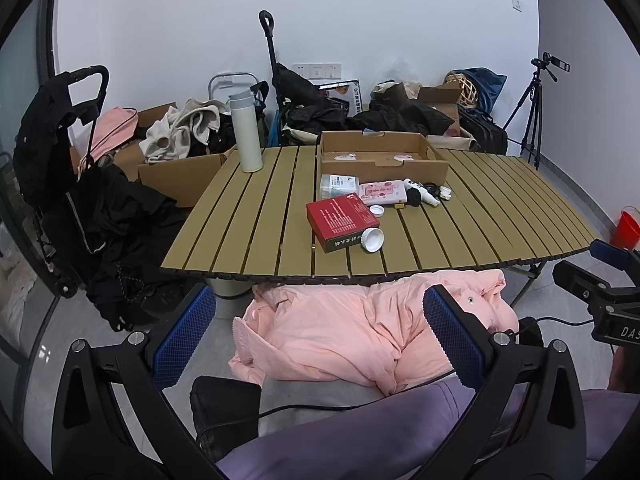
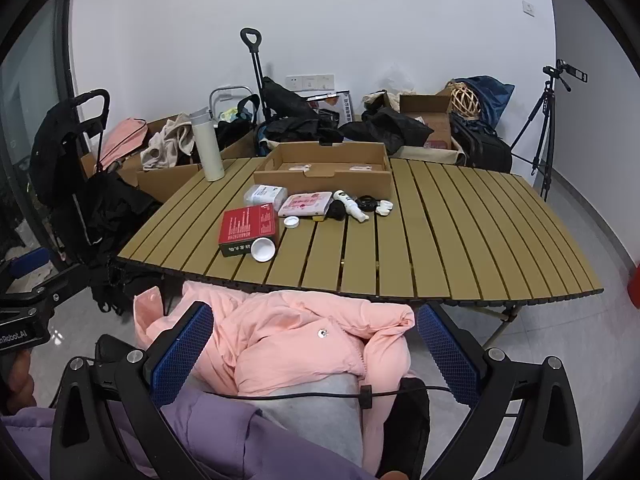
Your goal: Organize objects
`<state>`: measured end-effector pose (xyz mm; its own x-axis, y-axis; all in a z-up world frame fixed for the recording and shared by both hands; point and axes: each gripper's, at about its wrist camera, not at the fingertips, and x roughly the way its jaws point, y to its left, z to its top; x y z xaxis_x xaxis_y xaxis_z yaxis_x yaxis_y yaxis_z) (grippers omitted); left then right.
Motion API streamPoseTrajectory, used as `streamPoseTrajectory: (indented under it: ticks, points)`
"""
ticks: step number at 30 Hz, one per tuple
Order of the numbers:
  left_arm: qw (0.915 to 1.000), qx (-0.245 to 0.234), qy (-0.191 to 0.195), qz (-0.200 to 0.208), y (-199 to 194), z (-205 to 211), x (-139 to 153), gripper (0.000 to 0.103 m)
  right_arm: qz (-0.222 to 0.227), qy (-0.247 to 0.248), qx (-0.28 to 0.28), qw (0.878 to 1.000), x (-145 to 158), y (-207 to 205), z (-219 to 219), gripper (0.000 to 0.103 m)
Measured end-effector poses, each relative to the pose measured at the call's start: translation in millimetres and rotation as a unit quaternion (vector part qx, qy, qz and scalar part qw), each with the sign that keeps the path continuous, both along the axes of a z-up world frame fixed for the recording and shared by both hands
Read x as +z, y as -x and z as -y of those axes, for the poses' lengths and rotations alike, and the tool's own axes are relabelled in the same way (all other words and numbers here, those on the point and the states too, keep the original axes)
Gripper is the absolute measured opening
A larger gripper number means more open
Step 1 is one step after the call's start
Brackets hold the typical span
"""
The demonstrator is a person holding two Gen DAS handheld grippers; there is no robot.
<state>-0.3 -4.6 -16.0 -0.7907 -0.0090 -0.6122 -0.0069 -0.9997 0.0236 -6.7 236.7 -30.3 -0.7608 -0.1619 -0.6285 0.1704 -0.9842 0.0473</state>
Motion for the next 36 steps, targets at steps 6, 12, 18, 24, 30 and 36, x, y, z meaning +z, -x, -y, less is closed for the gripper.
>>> streamPoseTrajectory:
  ticks: [6,12,18,24,30,36]
  points:
    - [1.0,0.0,0.001,0.0,0.0,-0.2,-0.8,0.103,-0.001,-0.006,0.006,1.0,-0.8,-1.4,3.2,0.103]
    - [1.0,0.001,0.002,0.0,0.2,0.1,-0.8,0.103,-0.001,-0.007,0.007,1.0,-0.6,-1.6,4.2,0.103]
    - [1.0,0.001,0.002,0.0,-0.4,0.0,-1.5,0.103,0.0,-0.008,0.004,1.0,-1.5,-1.5,4.2,0.103]
    - [1.0,0.001,0.002,0.001,0.0,0.2,-1.2,0.103,0.002,0.0,0.003,1.0,-0.5,-0.1,-0.2,0.103]
    - [1.0,0.007,0.003,0.004,-0.1,0.9,-2.4,0.103,0.004,0.005,0.003,1.0,-1.4,0.7,-2.1,0.103]
    - [0.9999,0.01,0.001,0.011,1.8,3.1,-4.2,0.103,0.006,0.002,0.006,1.0,-3.1,0.5,-0.5,0.103]
